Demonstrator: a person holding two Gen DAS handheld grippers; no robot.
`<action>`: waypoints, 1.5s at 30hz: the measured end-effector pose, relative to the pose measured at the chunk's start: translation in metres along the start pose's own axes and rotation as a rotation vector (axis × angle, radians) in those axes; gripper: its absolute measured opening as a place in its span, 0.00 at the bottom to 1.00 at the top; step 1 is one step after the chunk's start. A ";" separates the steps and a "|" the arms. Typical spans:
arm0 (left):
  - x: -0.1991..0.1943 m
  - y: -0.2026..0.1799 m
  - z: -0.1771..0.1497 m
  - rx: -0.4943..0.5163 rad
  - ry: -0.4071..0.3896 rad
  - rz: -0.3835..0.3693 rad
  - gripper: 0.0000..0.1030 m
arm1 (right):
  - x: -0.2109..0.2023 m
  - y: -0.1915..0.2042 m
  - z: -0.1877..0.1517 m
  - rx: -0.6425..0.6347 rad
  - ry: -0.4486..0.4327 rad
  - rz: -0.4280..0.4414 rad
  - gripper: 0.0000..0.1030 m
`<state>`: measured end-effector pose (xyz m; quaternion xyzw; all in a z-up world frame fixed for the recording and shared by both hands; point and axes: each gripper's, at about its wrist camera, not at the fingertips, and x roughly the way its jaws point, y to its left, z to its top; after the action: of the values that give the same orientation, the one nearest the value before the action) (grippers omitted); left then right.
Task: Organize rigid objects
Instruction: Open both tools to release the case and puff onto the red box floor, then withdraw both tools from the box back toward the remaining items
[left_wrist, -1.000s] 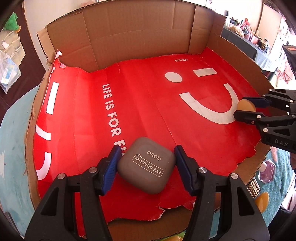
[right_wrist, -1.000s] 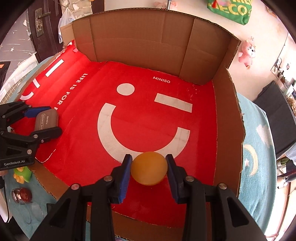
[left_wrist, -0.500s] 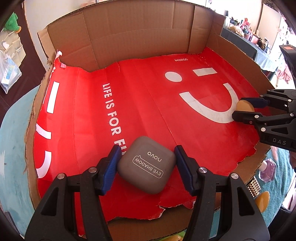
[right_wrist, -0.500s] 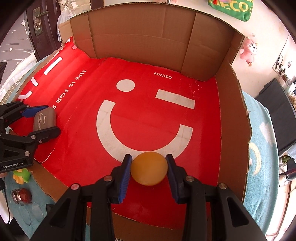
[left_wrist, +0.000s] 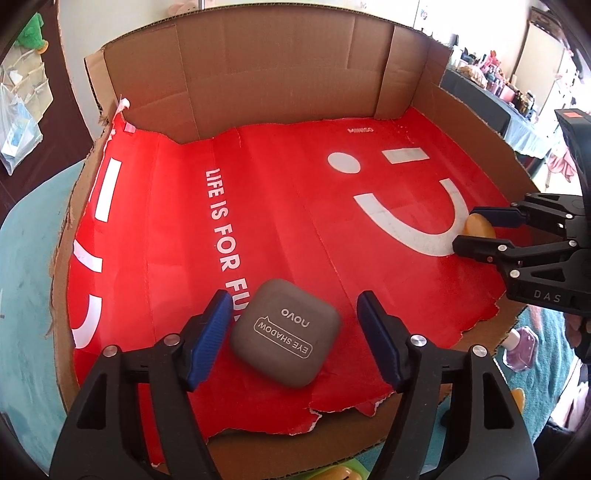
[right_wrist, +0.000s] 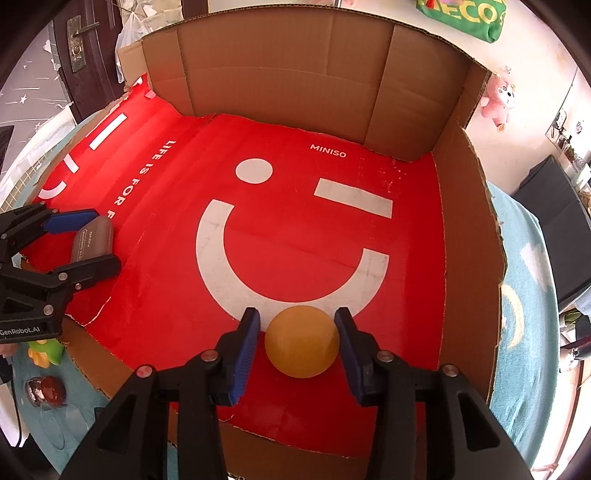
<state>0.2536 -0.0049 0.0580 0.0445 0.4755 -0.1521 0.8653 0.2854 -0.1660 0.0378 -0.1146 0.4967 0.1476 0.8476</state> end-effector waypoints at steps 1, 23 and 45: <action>-0.002 -0.001 0.000 0.002 -0.007 -0.003 0.69 | -0.001 0.000 0.000 0.000 -0.005 -0.001 0.47; -0.111 -0.029 -0.025 -0.014 -0.328 0.024 0.93 | -0.132 0.014 -0.034 -0.001 -0.309 0.002 0.88; -0.143 -0.078 -0.168 -0.051 -0.482 0.040 1.00 | -0.181 0.082 -0.205 0.119 -0.592 -0.127 1.00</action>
<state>0.0216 -0.0097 0.0915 -0.0054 0.2581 -0.1294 0.9574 0.0059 -0.1843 0.0939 -0.0478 0.2279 0.0921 0.9681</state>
